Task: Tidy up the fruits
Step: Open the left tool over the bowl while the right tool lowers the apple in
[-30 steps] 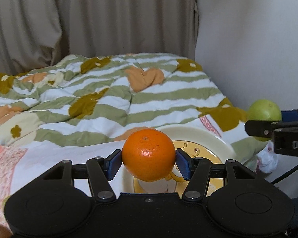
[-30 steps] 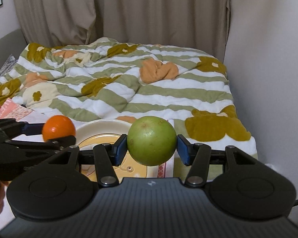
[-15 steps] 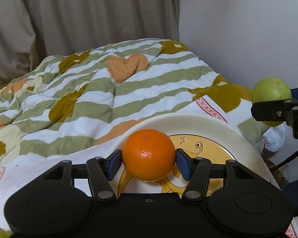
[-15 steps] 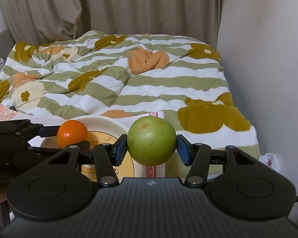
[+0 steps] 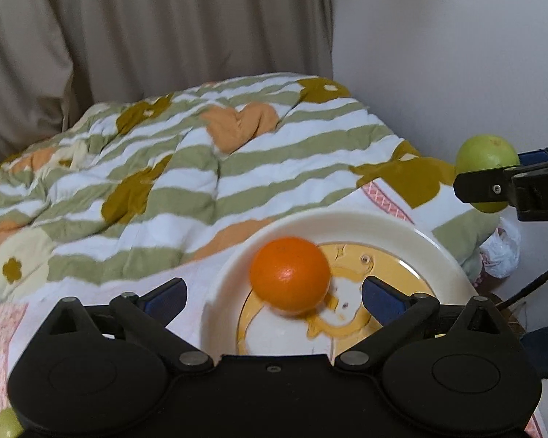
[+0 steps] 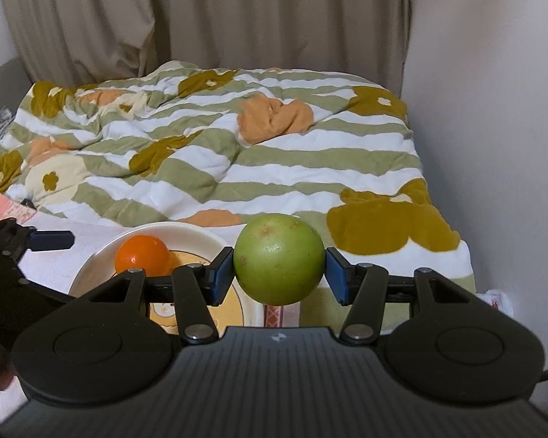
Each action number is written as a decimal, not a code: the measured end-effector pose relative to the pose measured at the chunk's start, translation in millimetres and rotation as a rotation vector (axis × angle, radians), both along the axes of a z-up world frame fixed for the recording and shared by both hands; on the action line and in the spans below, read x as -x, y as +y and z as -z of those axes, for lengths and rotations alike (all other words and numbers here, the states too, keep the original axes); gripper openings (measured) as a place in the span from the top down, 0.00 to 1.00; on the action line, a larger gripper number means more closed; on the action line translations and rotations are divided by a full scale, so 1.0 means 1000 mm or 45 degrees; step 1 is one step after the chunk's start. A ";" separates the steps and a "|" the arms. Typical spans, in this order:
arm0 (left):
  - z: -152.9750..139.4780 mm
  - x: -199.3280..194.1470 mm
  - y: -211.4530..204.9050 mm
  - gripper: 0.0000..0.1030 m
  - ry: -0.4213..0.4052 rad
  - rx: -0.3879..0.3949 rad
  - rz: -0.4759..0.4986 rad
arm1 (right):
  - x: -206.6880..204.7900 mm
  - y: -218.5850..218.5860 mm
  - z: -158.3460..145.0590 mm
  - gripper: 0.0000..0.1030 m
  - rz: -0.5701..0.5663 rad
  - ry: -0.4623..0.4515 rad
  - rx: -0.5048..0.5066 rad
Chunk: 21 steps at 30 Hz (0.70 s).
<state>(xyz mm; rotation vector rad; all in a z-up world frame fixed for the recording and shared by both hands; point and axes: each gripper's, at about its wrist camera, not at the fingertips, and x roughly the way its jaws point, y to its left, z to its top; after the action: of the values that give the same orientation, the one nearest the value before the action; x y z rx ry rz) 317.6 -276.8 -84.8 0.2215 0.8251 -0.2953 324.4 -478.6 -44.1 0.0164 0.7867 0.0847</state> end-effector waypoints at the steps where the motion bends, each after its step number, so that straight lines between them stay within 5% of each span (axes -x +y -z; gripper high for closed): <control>1: -0.002 0.002 0.003 0.00 0.009 0.006 -0.011 | -0.001 0.001 0.000 0.34 -0.014 0.001 -0.002; 21: -0.031 0.042 0.064 0.00 0.037 0.104 -0.221 | -0.016 0.070 0.055 0.34 -0.378 0.048 0.145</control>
<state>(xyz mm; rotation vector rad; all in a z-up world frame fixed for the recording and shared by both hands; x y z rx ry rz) 275.8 -213.0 -53.8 0.0689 0.8530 -0.1692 340.3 -408.6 -99.5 -0.2078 0.8266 0.3215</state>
